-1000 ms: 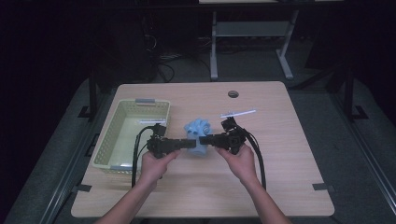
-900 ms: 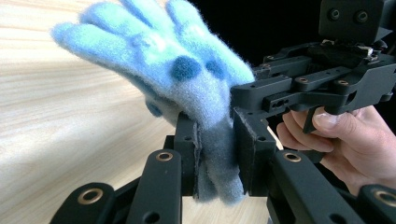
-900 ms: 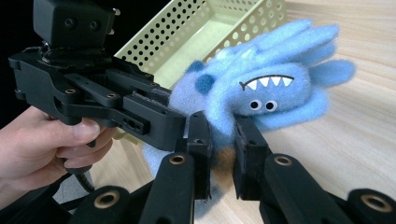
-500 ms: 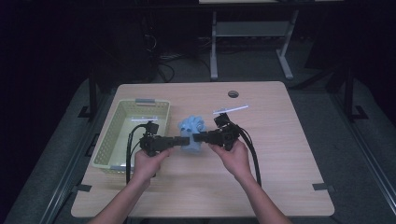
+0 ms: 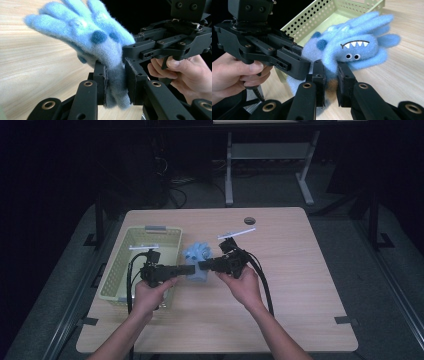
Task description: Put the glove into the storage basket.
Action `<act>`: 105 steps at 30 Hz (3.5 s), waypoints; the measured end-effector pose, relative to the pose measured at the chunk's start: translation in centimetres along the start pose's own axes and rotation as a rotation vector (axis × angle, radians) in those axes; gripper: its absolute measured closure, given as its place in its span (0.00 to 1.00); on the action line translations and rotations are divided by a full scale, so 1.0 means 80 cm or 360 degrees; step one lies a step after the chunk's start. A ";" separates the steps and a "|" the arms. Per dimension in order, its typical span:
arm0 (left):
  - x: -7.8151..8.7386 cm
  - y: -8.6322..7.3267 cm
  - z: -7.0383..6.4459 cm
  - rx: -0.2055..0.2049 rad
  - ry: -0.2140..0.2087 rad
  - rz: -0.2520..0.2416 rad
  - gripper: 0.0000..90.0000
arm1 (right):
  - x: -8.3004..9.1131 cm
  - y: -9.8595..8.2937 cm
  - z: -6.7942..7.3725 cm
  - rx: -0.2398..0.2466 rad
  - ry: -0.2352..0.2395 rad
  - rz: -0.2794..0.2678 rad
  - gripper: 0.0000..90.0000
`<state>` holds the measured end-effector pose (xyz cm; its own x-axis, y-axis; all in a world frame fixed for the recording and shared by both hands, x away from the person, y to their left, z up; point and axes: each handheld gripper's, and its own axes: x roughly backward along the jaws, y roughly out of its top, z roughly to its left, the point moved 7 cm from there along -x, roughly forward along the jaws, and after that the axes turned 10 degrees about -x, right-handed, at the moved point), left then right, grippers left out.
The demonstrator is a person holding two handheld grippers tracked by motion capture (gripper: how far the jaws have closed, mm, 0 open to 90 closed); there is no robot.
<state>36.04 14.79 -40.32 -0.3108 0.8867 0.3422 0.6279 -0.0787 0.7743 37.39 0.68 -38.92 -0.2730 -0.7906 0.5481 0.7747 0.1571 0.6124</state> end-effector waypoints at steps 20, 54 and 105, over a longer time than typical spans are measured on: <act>0.035 0.013 0.010 -0.0021 0.0065 -0.0001 0.80 | -0.023 0.022 0.026 0.0062 0.0024 0.0032 0.88; 0.105 0.021 0.042 0.0011 0.0177 -0.0034 0.81 | -0.080 0.054 0.073 0.0118 0.0052 0.0065 0.88; 0.151 -0.002 0.113 0.0135 0.0389 0.0163 0.82 | -0.188 0.055 0.074 -0.0012 0.0086 0.0160 0.88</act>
<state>38.63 29.67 -41.15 -0.3991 0.7393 0.5424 0.7192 -0.1146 0.6853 41.50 16.72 -41.09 -0.1629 -0.8019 0.5748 0.8010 0.2326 0.5516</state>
